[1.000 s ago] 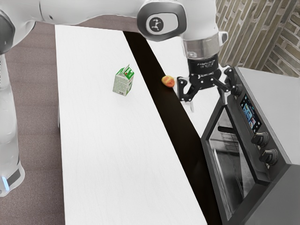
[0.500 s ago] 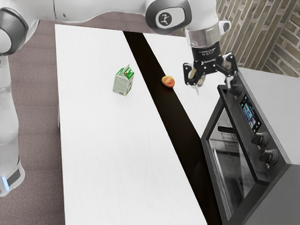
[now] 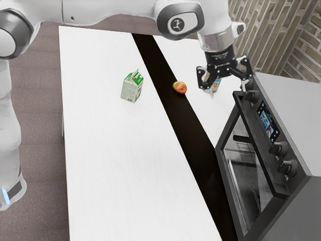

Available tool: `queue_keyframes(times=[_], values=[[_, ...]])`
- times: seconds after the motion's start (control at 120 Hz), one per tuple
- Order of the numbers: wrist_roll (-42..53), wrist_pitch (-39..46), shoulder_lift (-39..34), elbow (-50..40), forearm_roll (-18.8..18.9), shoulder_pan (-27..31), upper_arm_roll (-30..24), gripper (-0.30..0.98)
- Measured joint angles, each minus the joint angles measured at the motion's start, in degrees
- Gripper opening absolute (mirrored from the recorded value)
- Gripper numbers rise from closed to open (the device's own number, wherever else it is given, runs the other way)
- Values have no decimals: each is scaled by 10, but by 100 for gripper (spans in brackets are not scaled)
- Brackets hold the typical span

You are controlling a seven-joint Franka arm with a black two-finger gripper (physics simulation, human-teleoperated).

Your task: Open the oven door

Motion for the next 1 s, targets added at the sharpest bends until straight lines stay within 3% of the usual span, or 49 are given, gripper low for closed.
queue_keyframes(times=[0.2,0.425,1.0], values=[[-2,14,-34,-35,8,-123,-1,69],[-7,37,-90,-101,4,-118,9,69],[1,50,8,-22,9,-99,10,69]])
